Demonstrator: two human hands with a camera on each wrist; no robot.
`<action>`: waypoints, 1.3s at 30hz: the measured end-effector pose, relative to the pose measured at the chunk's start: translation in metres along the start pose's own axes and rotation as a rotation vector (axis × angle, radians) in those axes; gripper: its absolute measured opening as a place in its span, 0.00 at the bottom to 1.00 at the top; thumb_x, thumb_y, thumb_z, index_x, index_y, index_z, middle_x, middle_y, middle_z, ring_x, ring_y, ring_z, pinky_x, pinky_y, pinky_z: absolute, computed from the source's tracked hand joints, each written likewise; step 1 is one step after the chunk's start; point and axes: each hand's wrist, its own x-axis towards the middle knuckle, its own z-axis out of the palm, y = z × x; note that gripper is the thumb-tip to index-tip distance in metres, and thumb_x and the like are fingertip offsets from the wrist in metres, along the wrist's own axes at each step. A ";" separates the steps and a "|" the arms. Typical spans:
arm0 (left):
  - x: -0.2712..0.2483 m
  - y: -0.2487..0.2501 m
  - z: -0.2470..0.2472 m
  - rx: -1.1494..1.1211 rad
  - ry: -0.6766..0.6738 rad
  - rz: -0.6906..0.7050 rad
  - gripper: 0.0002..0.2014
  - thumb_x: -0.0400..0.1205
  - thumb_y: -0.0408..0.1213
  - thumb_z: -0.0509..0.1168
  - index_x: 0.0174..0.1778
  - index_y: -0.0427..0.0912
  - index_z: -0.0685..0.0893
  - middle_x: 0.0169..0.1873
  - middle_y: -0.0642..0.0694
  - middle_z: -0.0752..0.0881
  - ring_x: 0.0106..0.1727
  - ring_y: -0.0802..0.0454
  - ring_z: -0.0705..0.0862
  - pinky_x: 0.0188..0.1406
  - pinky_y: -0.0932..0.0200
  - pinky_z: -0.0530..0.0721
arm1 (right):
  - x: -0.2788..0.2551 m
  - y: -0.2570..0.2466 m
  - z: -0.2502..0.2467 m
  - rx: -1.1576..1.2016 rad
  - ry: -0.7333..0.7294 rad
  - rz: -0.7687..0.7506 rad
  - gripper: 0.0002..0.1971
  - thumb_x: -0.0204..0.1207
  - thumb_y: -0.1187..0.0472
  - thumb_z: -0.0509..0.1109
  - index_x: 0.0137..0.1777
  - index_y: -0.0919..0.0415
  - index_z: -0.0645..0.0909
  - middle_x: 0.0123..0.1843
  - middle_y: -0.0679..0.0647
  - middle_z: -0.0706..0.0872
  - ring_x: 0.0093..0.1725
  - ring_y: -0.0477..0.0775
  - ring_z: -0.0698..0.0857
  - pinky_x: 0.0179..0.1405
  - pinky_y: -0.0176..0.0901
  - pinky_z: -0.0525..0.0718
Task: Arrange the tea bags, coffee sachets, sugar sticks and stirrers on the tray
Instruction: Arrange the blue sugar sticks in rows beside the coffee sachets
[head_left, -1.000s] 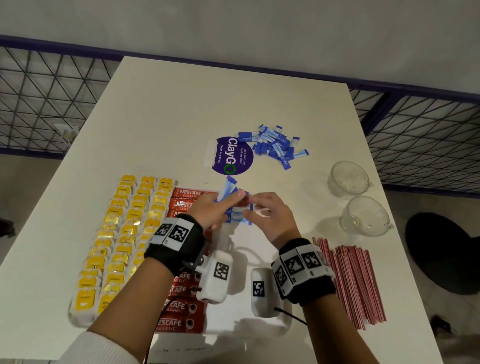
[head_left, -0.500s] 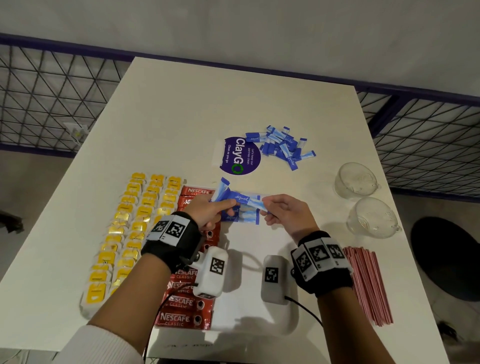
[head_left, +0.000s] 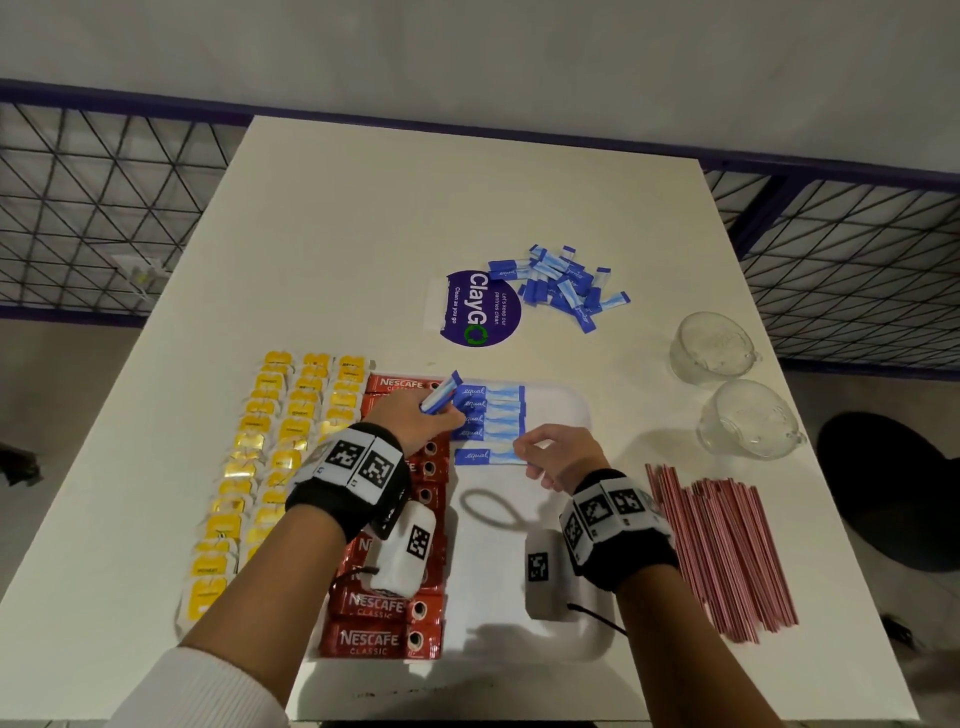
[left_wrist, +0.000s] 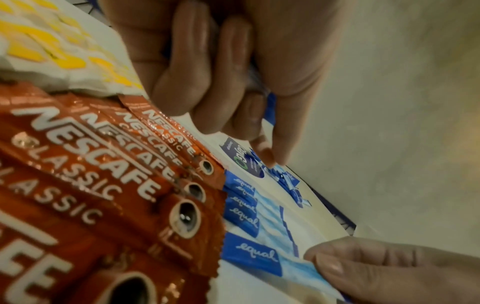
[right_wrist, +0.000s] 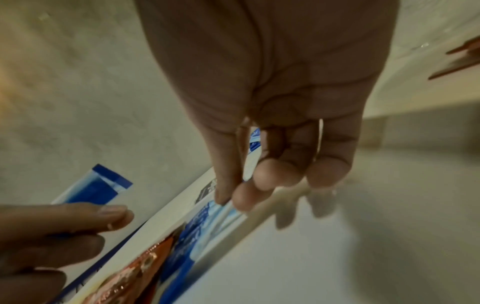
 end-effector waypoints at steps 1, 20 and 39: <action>0.001 0.001 0.000 0.038 -0.004 0.006 0.10 0.81 0.46 0.64 0.49 0.42 0.82 0.38 0.47 0.81 0.44 0.47 0.78 0.33 0.68 0.69 | 0.000 0.000 0.002 -0.013 0.004 0.008 0.08 0.75 0.58 0.71 0.34 0.51 0.79 0.26 0.50 0.80 0.21 0.45 0.72 0.15 0.26 0.68; 0.018 0.001 0.006 0.299 -0.044 0.086 0.07 0.82 0.44 0.62 0.44 0.44 0.78 0.31 0.52 0.76 0.42 0.50 0.77 0.29 0.67 0.69 | 0.012 0.005 0.010 -0.186 0.072 0.033 0.16 0.67 0.56 0.77 0.32 0.51 0.70 0.34 0.49 0.82 0.36 0.53 0.81 0.45 0.43 0.80; 0.018 0.015 0.027 0.898 -0.126 0.153 0.19 0.80 0.52 0.64 0.62 0.45 0.75 0.57 0.45 0.82 0.58 0.46 0.82 0.57 0.52 0.81 | 0.006 0.001 0.014 -0.321 0.055 -0.158 0.23 0.68 0.57 0.77 0.32 0.49 0.61 0.44 0.51 0.79 0.41 0.53 0.73 0.43 0.39 0.71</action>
